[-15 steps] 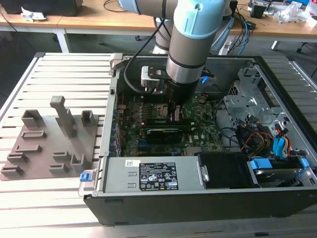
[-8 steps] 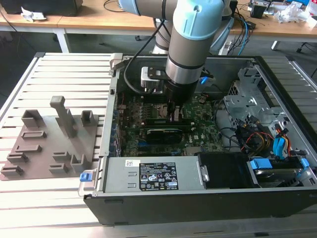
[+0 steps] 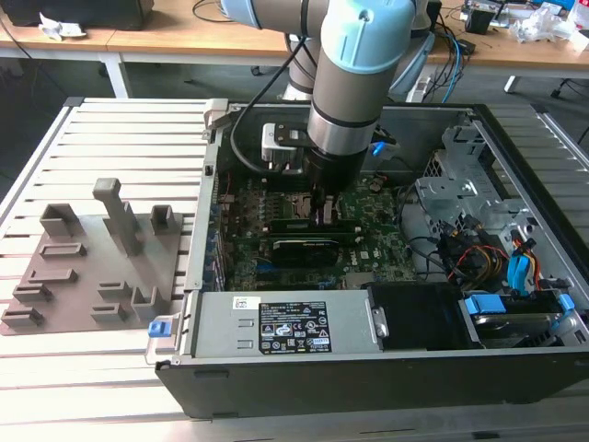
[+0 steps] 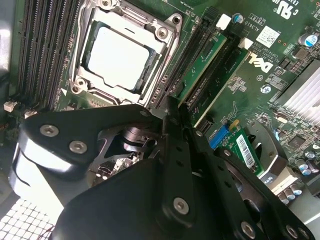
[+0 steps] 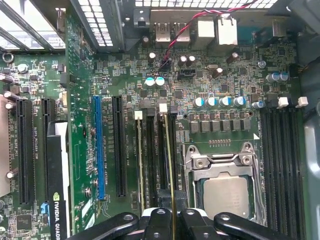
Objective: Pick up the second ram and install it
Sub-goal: 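Insert the second ram into the second slot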
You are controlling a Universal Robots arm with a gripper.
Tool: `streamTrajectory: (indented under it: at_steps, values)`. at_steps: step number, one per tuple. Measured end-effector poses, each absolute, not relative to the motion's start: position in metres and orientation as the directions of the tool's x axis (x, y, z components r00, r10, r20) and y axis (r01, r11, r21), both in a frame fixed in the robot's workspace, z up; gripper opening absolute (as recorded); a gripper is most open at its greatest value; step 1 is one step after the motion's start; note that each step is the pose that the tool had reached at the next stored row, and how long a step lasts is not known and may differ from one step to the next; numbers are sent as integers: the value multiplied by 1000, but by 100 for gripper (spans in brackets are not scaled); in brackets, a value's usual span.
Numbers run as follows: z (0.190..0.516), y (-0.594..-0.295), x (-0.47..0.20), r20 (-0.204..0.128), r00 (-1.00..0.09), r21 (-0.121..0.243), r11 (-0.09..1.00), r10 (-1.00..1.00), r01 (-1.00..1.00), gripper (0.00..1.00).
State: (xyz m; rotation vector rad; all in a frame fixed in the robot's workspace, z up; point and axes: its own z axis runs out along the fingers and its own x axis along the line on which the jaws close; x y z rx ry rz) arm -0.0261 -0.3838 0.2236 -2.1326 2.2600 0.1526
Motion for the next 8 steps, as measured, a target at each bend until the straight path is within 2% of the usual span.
streamTrajectory:
  at_steps: [8]
  values:
    - [218,-384,-26,-86,-60,50,56,-994,-997,14]
